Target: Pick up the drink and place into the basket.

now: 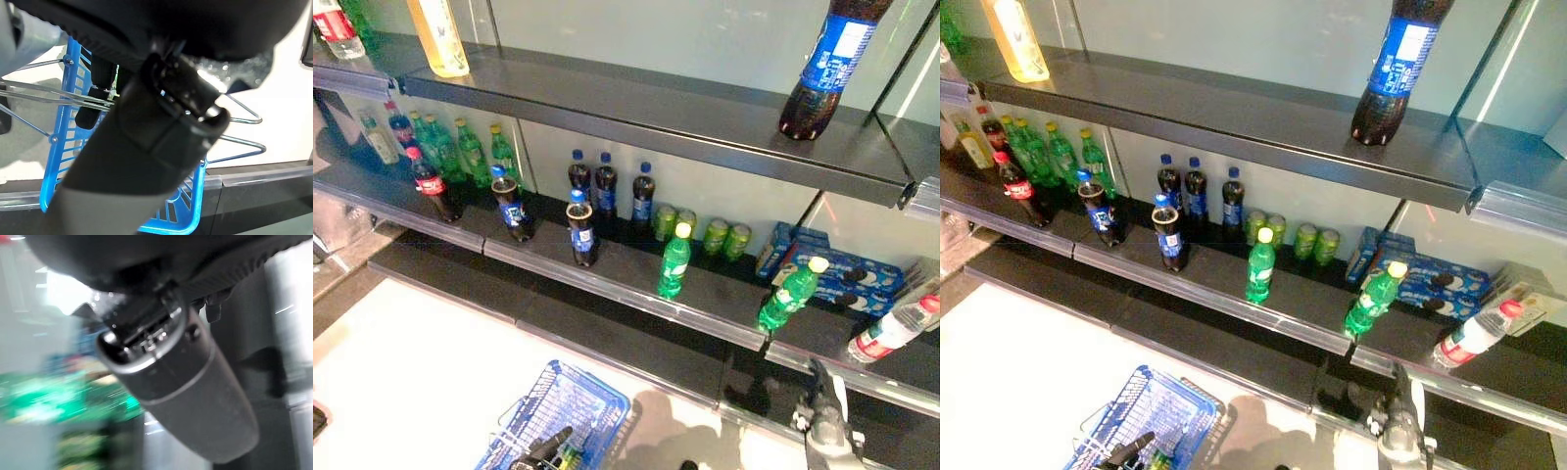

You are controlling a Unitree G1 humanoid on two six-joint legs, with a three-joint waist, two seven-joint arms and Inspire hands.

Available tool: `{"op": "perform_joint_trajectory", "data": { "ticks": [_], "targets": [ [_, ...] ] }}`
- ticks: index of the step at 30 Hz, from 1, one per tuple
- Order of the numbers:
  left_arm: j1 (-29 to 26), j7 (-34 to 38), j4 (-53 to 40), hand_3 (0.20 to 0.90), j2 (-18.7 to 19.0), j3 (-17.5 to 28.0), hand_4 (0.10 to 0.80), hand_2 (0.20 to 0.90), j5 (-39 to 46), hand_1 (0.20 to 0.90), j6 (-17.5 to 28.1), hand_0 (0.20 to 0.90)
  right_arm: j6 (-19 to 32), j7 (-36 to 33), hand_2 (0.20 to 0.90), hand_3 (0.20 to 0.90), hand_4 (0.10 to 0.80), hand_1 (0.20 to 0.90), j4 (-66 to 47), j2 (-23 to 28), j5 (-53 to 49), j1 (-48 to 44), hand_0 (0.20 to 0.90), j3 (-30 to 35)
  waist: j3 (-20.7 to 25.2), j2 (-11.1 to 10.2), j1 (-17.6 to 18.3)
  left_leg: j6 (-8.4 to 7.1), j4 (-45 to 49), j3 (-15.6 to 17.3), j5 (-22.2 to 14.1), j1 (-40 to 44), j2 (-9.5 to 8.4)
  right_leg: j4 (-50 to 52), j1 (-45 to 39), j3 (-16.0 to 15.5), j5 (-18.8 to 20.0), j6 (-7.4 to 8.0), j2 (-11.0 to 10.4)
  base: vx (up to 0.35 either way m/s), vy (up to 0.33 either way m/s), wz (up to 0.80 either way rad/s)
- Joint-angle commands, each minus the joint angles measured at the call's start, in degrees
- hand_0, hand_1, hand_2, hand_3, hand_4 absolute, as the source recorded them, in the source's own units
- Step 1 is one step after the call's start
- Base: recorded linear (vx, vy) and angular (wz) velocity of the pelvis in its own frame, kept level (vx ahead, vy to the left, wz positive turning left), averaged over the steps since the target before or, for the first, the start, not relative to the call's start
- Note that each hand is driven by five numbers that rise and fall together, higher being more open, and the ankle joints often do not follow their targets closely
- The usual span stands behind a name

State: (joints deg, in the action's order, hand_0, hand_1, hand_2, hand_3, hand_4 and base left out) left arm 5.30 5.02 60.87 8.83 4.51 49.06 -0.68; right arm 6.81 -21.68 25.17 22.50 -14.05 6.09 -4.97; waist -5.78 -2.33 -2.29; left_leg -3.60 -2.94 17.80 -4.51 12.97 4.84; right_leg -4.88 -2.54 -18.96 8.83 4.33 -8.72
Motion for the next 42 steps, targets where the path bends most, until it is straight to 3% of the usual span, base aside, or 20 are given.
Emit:
{"op": "perform_joint_trajectory", "data": {
  "ticks": [1, 2, 6, 12, 22, 30, 33, 42],
  "targets": [
    [-0.3, 1.1, -2.3, 0.2, 1.9, -1.3, 0.1, 0.3, -1.9, 0.3, 2.9, 0.3, 3.8, -5.3, 0.9, 0.9, 0.8, 0.9, -7.2, 2.1, 4.3, -5.4, 0.9, 1.7, 0.1, -0.3, 0.5, -0.92, 1.8, -1.4, 2.0, -3.5, 3.46, 3.0, -2.6, 0.8, -2.8, 7.22, -6.7, -0.016, 0.052, -0.01],
    [0.8, 1.4, -3.1, 0.2, 1.0, -1.5, 0.1, 0.3, -1.4, 0.3, 3.7, 0.3, 2.3, -5.9, 0.9, 0.9, 0.8, 0.9, -15.0, 2.7, 4.6, -4.5, 0.9, 2.6, 0.0, 0.0, 1.1, -0.75, 1.7, -1.1, 1.6, -3.0, 3.38, 3.0, -2.7, 1.3, -3.0, 7.25, -6.6, -0.017, 0.052, 0.0],
    [2.6, 1.7, -3.9, 0.2, -0.2, -1.7, 0.1, 0.3, 0.2, 0.3, 5.0, 0.3, 1.1, -8.9, 0.9, 0.9, 0.8, 0.9, -29.0, 3.4, 5.2, -2.4, 0.9, 5.2, 0.3, 0.6, 2.4, -0.56, 1.6, -0.2, 1.6, -2.9, 3.3, 3.3, -1.9, 2.2, -3.2, 7.12, -6.6, -0.007, 0.058, -0.02],
    [3.9, 0.8, -3.1, 0.2, -0.6, -1.6, 0.1, 0.3, 1.7, 0.3, 6.1, 0.3, 3.1, -15.0, 0.9, 0.9, 0.8, 0.9, -38.8, 4.1, 4.0, -0.5, 0.9, 8.3, 0.4, 1.3, 3.5, -0.47, 2.5, 1.1, 0.8, -2.7, 3.31, 4.2, -1.3, 2.5, -3.9, 7.01, -6.8, 0.007, 0.029, -0.08],
    [3.8, 0.1, -1.9, 0.2, -0.3, -2.5, 0.1, 0.3, 2.1, 0.3, 7.0, 0.3, 4.6, -24.9, 0.9, 0.9, 0.8, 0.9, -38.9, 4.1, 3.5, -2.9, 0.9, 9.2, -1.1, 1.3, 3.3, 0.02, 9.6, 0.5, -1.7, -5.8, 3.77, 11.7, 2.5, 1.8, -7.8, 4.39, -5.2, 0.032, -0.008, -0.04],
    [1.6, 0.9, -4.9, 0.2, -0.4, -6.1, 0.1, 0.3, 4.9, 0.3, 7.8, 0.3, 3.5, -24.3, 0.9, 0.9, 0.8, 0.9, -37.8, 5.9, 0.2, -7.2, 0.9, 5.4, -6.4, 2.1, 3.1, -0.35, 17.4, -2.1, -3.3, -12.7, 3.52, 18.6, 8.9, 2.3, -10.2, 2.56, -4.8, -0.042, -0.015, -0.03],
    [-0.4, 1.2, -6.3, 0.2, 0.3, -8.3, 0.1, 0.3, 7.4, 0.3, 9.1, 0.3, 5.1, -26.1, 0.9, 0.9, 0.8, 0.9, -35.7, 7.2, -1.5, -11.8, 0.9, 3.7, -10.1, 2.2, 2.8, -0.06, 21.2, -3.4, -3.6, -17.5, 3.13, 21.9, 12.8, 2.8, -10.7, 2.04, -5.5, -0.177, -0.025, 0.07],
    [-4.7, 1.5, -9.6, 0.2, 1.0, -11.5, 0.1, 0.3, 12.0, 0.3, 10.7, 0.3, 2.7, -30.5, 0.9, 0.9, 0.8, 0.9, -32.6, 8.7, -2.3, -25.1, 0.9, 1.8, -17.4, 3.6, 2.5, 0.09, 25.6, -5.1, -2.4, -25.7, 2.42, 26.7, 21.0, 4.2, -10.3, 1.08, -6.5, -0.108, 0.014, -0.06]
  ]
}}
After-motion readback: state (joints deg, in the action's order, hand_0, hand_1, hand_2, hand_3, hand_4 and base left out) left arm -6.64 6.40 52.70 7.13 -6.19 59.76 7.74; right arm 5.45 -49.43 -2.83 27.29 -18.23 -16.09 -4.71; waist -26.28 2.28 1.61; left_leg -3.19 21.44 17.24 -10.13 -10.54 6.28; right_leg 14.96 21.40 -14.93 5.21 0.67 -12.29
